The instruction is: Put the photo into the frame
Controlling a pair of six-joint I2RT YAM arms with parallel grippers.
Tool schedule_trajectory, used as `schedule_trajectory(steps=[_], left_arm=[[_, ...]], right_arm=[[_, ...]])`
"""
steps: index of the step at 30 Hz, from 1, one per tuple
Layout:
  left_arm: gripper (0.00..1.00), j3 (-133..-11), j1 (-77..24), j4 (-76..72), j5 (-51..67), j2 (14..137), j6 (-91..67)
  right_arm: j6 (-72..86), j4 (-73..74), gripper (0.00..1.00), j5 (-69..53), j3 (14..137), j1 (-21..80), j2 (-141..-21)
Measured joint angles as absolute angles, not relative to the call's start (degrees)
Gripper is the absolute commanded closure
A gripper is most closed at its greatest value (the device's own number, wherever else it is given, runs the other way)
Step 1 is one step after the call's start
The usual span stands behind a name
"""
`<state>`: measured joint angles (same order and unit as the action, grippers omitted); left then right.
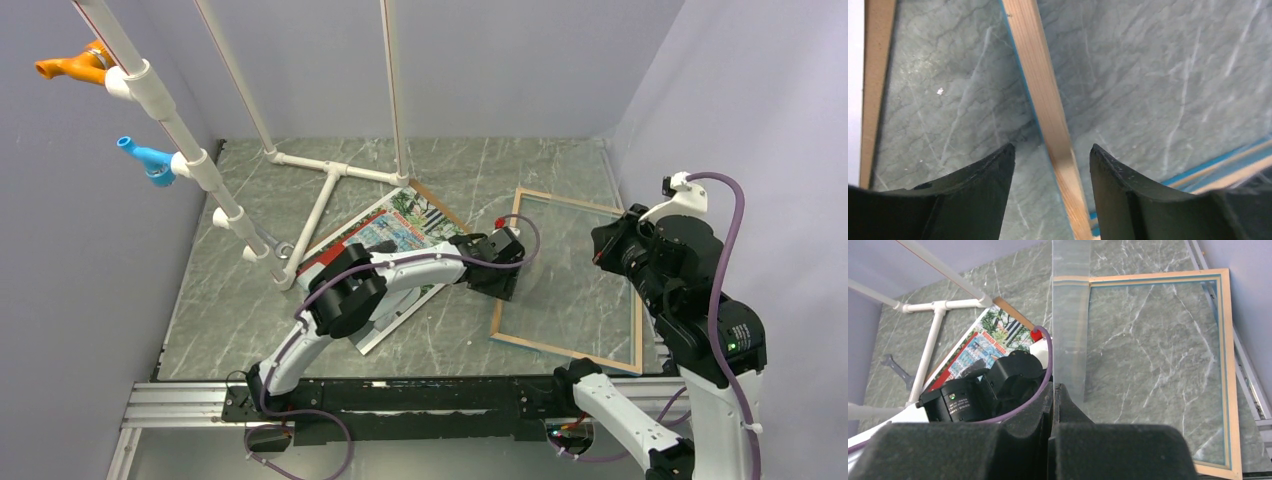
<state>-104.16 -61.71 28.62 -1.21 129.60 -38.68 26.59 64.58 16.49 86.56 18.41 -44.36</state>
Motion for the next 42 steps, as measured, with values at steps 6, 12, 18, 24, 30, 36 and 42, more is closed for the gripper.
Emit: schedule_trajectory(steps=[6, 12, 18, 24, 30, 36, 42], left_arm=[[0.73, -105.38, -61.65, 29.26, -1.93, 131.26, -38.74], [1.0, -105.58, -61.93, 28.91, -2.94, 131.72, -41.47], [1.0, -103.26, -61.56, 31.9, -7.49, 129.23, -42.98], [1.0, -94.17, -61.71, 32.91, -11.03, 121.4, -45.69], [1.0, -86.15, -61.19, 36.36, -14.57, 112.55, -46.83], [1.0, -84.4, -61.1, 38.83, -16.45, 109.8, -47.51], [1.0, -75.07, -60.62, 37.89, -16.67, 104.12, -50.35]], right_arm=[[26.48, 65.01, 1.0, 16.71, 86.54, 18.41, -44.31], [26.46, 65.08, 1.0, 16.69, 86.17, 18.41, -44.25], [26.48, 64.73, 1.0, 16.4, 84.12, 18.39, -44.23], [26.55, 62.33, 1.0, 15.81, 82.43, 18.39, -44.23], [26.57, 60.82, 1.0, 13.93, 79.99, 18.39, -44.16], [26.63, 60.4, 1.0, 12.43, 78.46, 18.39, -44.18], [26.83, 58.3, 1.0, 8.38, 74.67, 18.41, -44.18]])
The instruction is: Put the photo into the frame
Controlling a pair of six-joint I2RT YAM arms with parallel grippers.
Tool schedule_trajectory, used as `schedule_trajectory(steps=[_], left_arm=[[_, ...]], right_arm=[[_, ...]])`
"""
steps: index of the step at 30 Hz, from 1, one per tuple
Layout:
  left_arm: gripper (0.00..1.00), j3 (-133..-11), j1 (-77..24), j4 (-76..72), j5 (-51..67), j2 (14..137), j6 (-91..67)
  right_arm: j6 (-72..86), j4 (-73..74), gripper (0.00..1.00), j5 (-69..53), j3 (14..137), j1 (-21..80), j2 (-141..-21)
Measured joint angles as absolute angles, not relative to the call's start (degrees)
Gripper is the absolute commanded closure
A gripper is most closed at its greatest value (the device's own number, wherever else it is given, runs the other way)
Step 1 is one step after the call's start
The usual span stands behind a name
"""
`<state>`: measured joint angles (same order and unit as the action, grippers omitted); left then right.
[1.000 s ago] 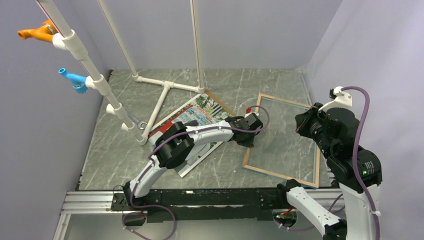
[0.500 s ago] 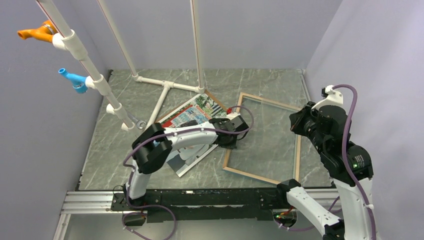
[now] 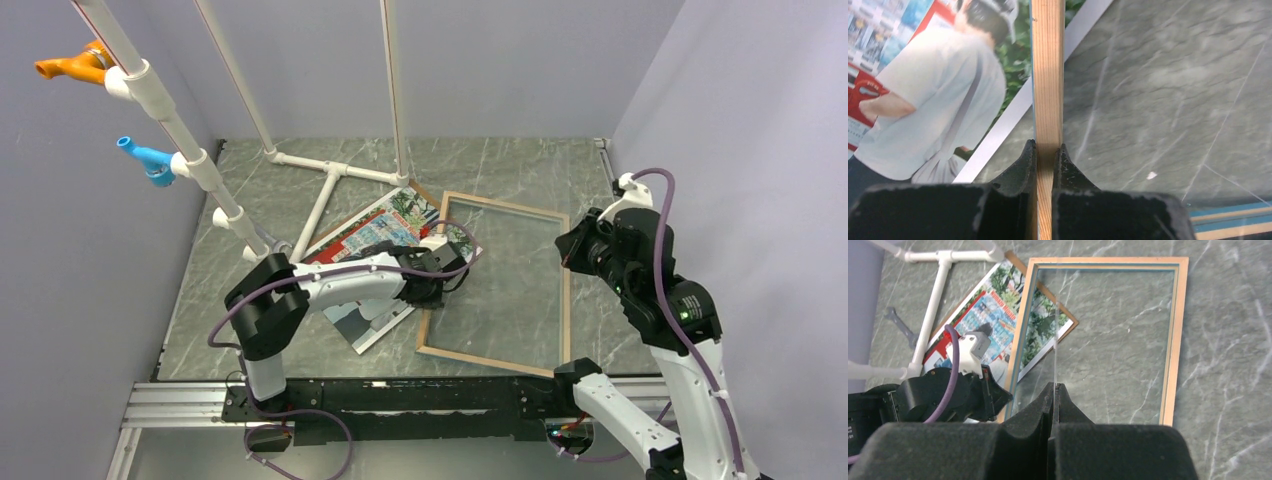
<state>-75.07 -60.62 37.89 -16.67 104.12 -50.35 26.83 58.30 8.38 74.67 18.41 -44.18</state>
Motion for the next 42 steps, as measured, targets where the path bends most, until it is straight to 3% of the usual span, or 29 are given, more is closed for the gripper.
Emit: schedule_trajectory(steps=[7, 9, 10, 13, 15, 16, 20, 32, 42], left_arm=[[1.0, -69.1, -60.2, 37.19, -16.36, 102.45, -54.15], [0.91, -67.44, -60.18, 36.23, -16.29, 101.73, -55.18], [0.82, -66.72, -60.18, 36.01, -16.23, 101.25, -55.37], [0.28, -64.73, -60.18, 35.66, -16.21, 99.22, -55.55], [0.08, -63.7, -60.05, 35.09, -15.84, 97.86, -55.16], [0.06, -63.16, -60.03, 34.52, -15.68, 97.01, -55.35], [0.06, -60.62, -59.55, 32.18, -14.76, 92.49, -55.22], [0.17, -46.28, -52.45, 18.79, -5.74, 74.15, -54.15], [0.23, -38.5, -50.54, 11.44, -0.32, 71.9, -54.85]], right_arm=[[27.0, 55.09, 1.0, 3.33, 70.3, 18.39, -45.58], [27.03, 54.33, 1.0, 1.98, 69.95, 18.39, -46.37], [27.07, 53.74, 1.0, 1.23, 69.76, 18.39, -46.87], [27.11, 52.47, 1.0, -1.02, 69.54, 18.39, -48.53], [27.14, 51.81, 1.0, -2.39, 69.47, 18.39, -49.56], [27.16, 51.53, 1.0, -3.16, 69.47, 18.39, -50.09], [27.2, 50.61, 1.0, -5.15, 69.47, 18.39, -51.7], [28.53, 47.11, 1.0, -11.27, 69.63, 18.28, -55.92], [33.21, 39.86, 1.0, -17.19, 69.71, 16.6, -58.83]])
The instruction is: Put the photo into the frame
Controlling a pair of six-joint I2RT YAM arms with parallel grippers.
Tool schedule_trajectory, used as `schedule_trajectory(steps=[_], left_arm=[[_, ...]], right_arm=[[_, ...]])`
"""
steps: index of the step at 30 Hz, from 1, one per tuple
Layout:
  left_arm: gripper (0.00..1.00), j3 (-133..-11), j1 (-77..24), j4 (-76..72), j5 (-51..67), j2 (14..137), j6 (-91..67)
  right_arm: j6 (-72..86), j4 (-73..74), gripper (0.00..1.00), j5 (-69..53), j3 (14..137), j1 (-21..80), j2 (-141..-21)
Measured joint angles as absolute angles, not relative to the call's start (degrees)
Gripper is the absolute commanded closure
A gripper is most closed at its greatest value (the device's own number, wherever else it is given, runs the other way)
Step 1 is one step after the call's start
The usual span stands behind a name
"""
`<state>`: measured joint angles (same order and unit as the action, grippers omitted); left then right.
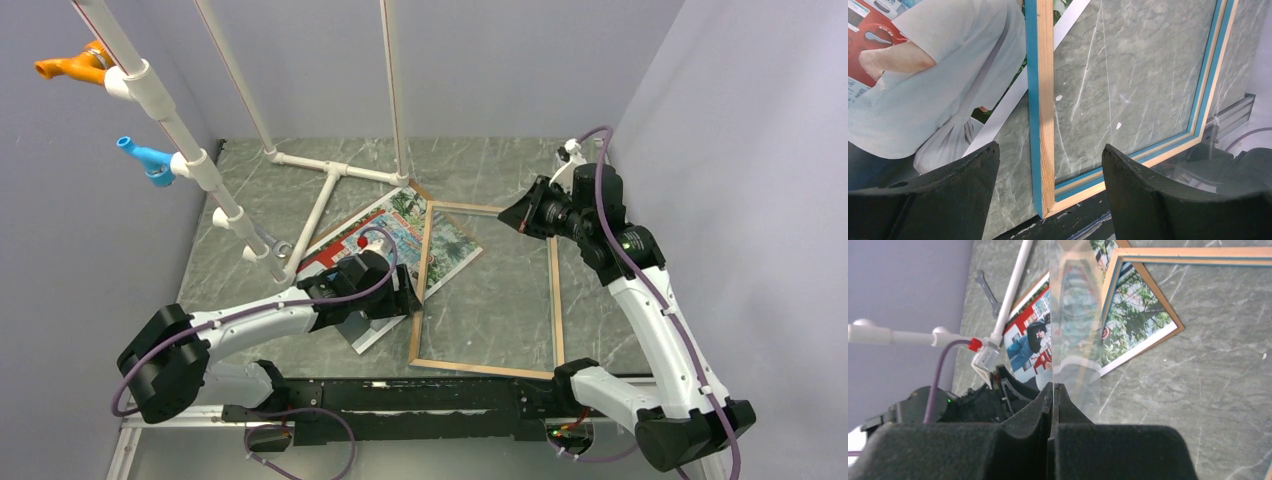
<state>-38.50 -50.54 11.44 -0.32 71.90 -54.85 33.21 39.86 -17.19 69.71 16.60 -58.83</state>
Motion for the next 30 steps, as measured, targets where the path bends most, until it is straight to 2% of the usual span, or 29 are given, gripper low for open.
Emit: schedule_trajectory(steps=[20, 30], left_arm=[[0.3, -37.74, -50.19, 9.54, 1.21, 77.58, -55.18], [0.38, -39.16, -50.19, 12.64, 1.02, 79.26, -54.7]], right_arm=[[42.33, 30.79, 1.0, -22.33, 62.72, 2.37, -56.1], [46.19, 28.71, 1.0, -24.88, 54.94, -2.7, -53.47]])
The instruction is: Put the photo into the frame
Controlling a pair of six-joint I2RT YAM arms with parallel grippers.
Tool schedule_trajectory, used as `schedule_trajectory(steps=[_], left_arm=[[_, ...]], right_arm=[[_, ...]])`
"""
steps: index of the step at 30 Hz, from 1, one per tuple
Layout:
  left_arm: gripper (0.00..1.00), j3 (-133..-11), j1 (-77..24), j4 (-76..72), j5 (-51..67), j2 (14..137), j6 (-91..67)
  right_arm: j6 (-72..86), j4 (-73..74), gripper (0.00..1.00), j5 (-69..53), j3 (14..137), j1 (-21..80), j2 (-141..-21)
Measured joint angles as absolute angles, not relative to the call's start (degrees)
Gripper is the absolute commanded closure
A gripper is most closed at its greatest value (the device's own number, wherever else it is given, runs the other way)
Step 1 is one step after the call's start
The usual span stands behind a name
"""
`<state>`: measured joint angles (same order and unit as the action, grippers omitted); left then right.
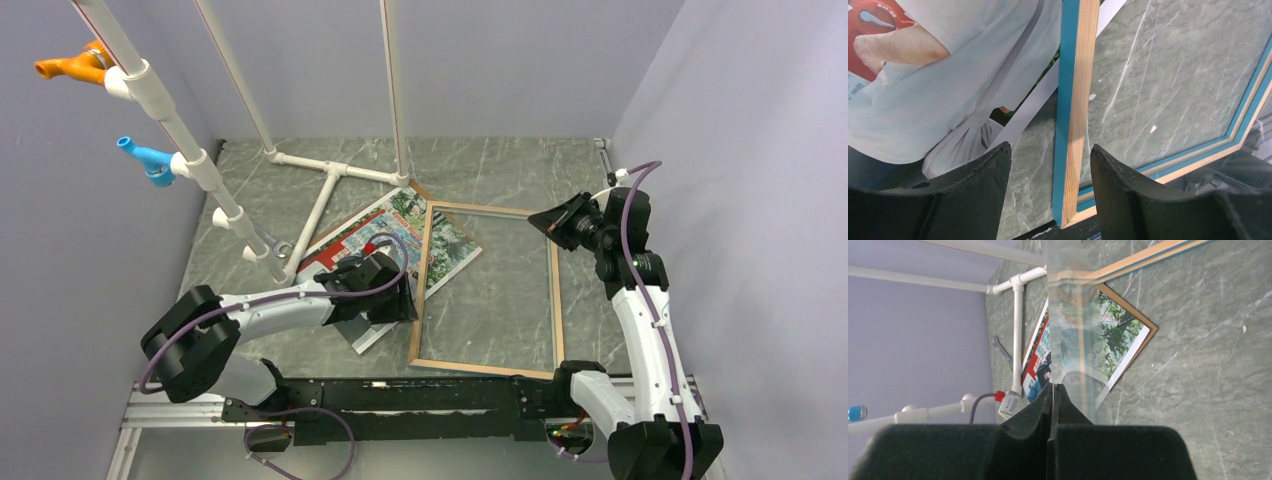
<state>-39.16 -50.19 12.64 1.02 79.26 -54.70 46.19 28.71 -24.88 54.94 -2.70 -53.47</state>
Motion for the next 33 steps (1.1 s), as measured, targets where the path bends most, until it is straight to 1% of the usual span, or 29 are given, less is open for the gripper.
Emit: schedule_trajectory(steps=[7, 13, 33], left_arm=[[0.43, -39.97, -50.19, 12.73, 0.99, 82.67, -54.24], [0.46, -40.38, -50.19, 12.95, 0.97, 83.22, -54.11], [0.48, -41.52, -50.33, 13.76, 0.14, 84.23, -54.11]], right_arm=[[48.34, 26.81, 1.0, -26.33, 51.13, -2.98, -52.27], [50.17, 25.3, 1.0, -27.27, 48.93, -2.98, -51.51], [53.58, 20.32, 1.0, -29.02, 45.32, -2.98, -51.9]])
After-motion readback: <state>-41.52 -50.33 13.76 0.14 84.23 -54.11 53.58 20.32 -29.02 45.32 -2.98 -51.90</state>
